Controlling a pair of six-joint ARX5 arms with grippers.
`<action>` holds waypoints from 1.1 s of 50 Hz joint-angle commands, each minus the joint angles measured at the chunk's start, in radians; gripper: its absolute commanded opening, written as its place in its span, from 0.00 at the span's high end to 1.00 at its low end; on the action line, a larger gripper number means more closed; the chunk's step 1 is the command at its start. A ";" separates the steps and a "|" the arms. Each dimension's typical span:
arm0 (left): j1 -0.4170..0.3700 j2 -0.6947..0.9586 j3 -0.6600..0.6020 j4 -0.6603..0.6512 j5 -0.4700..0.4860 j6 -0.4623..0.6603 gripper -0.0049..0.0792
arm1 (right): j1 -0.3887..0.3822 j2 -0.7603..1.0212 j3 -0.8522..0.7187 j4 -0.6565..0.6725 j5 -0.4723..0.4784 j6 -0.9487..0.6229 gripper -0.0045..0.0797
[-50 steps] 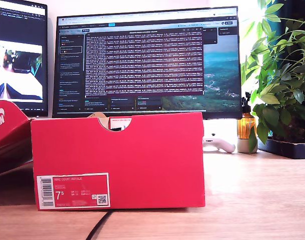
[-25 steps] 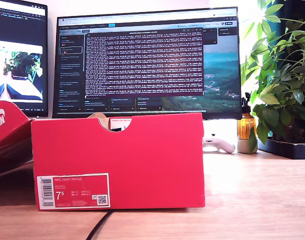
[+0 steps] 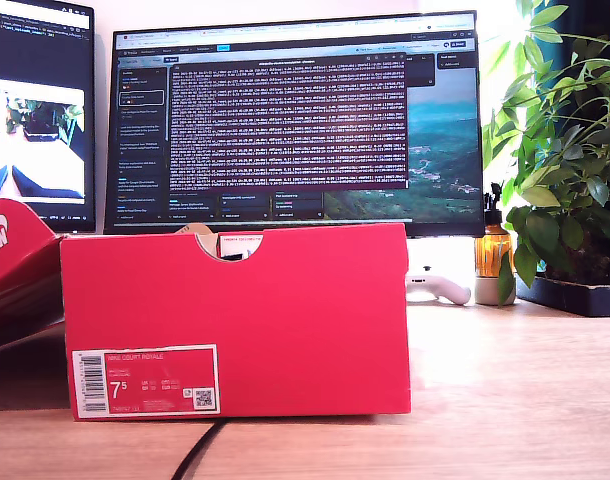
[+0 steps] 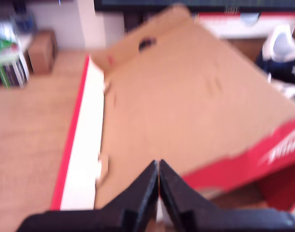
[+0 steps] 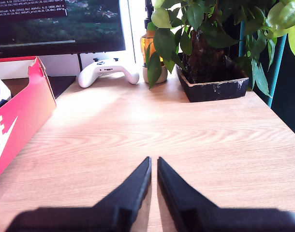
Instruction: Pack the blue shoes by picking the first shoe and placing it inside the red shoebox, left side, then picking and rotating the second shoe and placing it in the shoebox
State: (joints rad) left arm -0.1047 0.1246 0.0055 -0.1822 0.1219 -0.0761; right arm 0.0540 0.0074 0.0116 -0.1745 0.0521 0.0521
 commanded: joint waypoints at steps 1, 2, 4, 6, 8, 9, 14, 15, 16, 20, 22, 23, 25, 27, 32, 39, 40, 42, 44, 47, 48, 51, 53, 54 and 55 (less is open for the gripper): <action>-0.003 -0.002 -0.031 -0.019 0.000 -0.003 0.96 | 0.005 -0.006 -0.004 0.007 0.000 0.002 0.96; -0.003 -0.002 -0.031 -0.019 0.001 -0.003 0.96 | 0.005 -0.006 -0.004 0.007 0.000 0.002 0.96; -0.003 -0.002 -0.031 -0.019 0.000 -0.003 0.96 | 0.005 -0.006 -0.004 0.007 0.000 0.002 0.96; -0.003 -0.002 -0.031 -0.019 0.001 -0.003 0.96 | 0.005 -0.006 -0.004 0.007 0.000 0.002 0.96; -0.003 -0.002 -0.031 -0.019 0.001 -0.003 0.96 | 0.005 -0.006 -0.004 0.007 0.000 0.002 0.96; -0.003 -0.002 -0.031 -0.019 0.001 -0.003 0.96 | 0.005 -0.006 -0.004 0.007 0.000 0.002 0.96; -0.003 -0.002 -0.031 -0.019 0.001 -0.003 0.96 | 0.005 -0.006 -0.004 0.007 0.000 0.002 0.96; -0.003 -0.002 -0.031 -0.019 0.000 -0.003 0.96 | 0.005 -0.006 -0.004 0.007 0.000 0.002 0.96; -0.003 -0.002 -0.031 -0.019 0.001 -0.003 0.96 | 0.005 -0.006 -0.004 0.007 0.000 0.002 0.96; -0.004 -0.003 -0.031 -0.020 0.000 -0.003 0.96 | 0.005 -0.006 -0.004 0.007 0.000 0.002 0.96; -0.010 -0.017 -0.031 -0.021 -0.005 -0.003 0.96 | 0.005 -0.006 -0.004 0.007 0.000 0.002 0.96; -0.010 -0.028 -0.031 -0.020 -0.006 -0.003 0.96 | 0.005 -0.006 -0.004 0.007 0.000 0.002 0.96; -0.010 -0.042 -0.031 -0.021 -0.001 -0.003 0.96 | 0.005 -0.006 -0.004 0.007 0.000 0.001 0.96; -0.008 -0.061 -0.031 -0.020 0.001 -0.003 0.96 | 0.005 -0.006 -0.004 0.007 0.000 0.001 0.96; -0.005 -0.131 -0.031 -0.020 0.000 -0.003 0.96 | 0.005 -0.006 -0.004 0.007 0.002 0.002 0.96; 0.006 -0.137 -0.030 -0.020 0.001 -0.003 0.96 | 0.005 -0.006 -0.004 0.006 0.002 0.001 0.96; 0.007 -0.137 -0.030 -0.021 0.001 -0.003 0.96 | 0.005 -0.006 -0.004 0.007 0.003 0.001 0.96; 0.014 -0.137 -0.030 -0.020 0.000 -0.003 0.96 | 0.005 -0.006 -0.004 0.006 0.002 0.001 0.96; 0.023 -0.137 -0.030 -0.020 0.002 -0.003 0.96 | 0.005 -0.006 -0.004 0.007 0.002 0.001 0.96; 0.037 -0.137 -0.030 -0.020 0.002 -0.003 0.96 | 0.005 -0.006 -0.004 0.006 0.003 0.001 0.96; 0.043 -0.137 -0.030 -0.020 0.000 -0.003 0.96 | 0.005 -0.006 -0.004 0.006 0.003 0.001 0.96; 0.057 -0.137 -0.030 -0.021 0.000 -0.003 0.96 | 0.005 -0.006 -0.004 0.006 0.003 0.001 0.96; 0.063 -0.137 -0.030 -0.021 0.000 -0.003 0.96 | 0.005 -0.006 -0.004 0.006 0.002 0.001 0.96; 0.064 -0.137 -0.030 -0.021 0.000 -0.003 0.96 | 0.005 -0.006 -0.004 0.006 0.002 0.001 0.96; 0.065 -0.137 -0.030 -0.021 0.000 -0.003 0.96 | 0.005 -0.006 -0.004 0.006 0.003 0.001 0.96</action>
State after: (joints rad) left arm -0.0433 -0.0036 0.0074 -0.1871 0.1215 -0.0761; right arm 0.0540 0.0074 0.0116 -0.1757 0.0528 0.0521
